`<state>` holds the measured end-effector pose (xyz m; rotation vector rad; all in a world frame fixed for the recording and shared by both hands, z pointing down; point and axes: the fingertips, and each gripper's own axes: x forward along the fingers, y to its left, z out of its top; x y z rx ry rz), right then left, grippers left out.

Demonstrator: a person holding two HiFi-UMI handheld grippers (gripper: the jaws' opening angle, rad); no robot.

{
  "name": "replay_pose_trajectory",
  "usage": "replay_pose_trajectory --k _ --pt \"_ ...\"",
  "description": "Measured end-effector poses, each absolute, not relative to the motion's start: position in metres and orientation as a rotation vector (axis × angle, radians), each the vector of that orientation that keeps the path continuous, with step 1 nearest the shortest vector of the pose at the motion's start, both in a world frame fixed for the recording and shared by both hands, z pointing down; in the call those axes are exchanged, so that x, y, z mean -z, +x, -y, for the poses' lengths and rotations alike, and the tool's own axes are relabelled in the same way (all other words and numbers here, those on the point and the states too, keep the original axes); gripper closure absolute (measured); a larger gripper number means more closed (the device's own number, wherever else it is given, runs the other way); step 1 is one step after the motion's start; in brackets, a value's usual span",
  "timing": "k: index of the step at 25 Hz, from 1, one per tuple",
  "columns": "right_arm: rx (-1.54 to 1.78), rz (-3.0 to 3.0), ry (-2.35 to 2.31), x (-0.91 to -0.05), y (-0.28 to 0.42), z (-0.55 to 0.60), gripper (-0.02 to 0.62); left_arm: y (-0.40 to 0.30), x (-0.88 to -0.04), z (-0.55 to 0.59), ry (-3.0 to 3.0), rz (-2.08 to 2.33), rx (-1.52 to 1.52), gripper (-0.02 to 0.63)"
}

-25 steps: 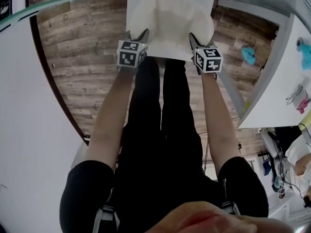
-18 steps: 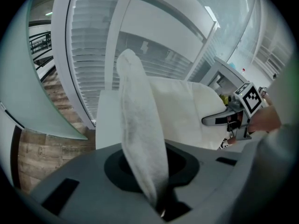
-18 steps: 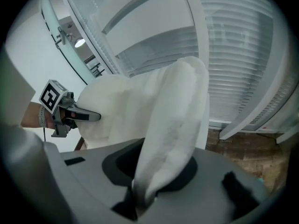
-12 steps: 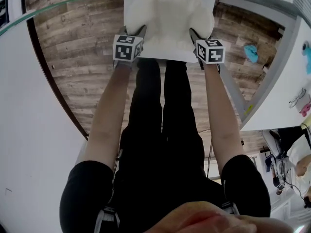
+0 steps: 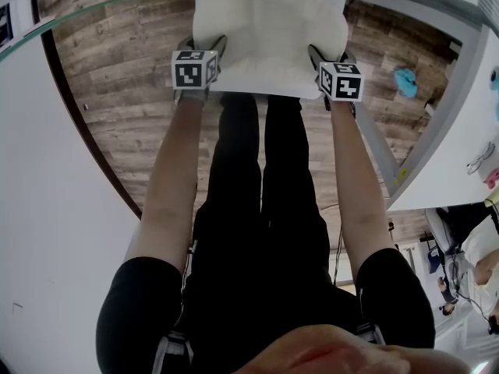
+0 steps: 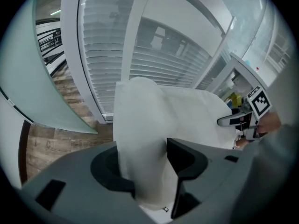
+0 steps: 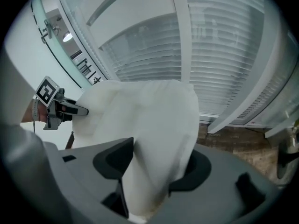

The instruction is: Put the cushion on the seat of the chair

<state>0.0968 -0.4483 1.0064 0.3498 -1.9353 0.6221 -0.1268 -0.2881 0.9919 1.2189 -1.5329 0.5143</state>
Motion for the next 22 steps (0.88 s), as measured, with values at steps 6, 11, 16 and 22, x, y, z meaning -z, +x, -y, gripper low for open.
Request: replay_pose_trajectory --k 6,11,16,22 --pt "-0.574 1.922 0.39 -1.013 0.101 0.457 0.282 -0.13 -0.996 0.285 1.201 1.557 -0.54 0.351" --pt "-0.551 1.885 0.445 -1.016 0.107 0.468 0.255 -0.14 -0.998 0.276 1.153 1.607 -0.592 0.287" --pt "-0.544 1.873 0.495 -1.013 0.115 0.474 0.232 -0.155 -0.992 0.266 1.114 1.656 -0.612 0.258" --pt "-0.576 1.925 0.499 -0.986 0.108 0.475 0.232 -0.16 -0.97 0.268 1.113 1.695 -0.564 0.255"
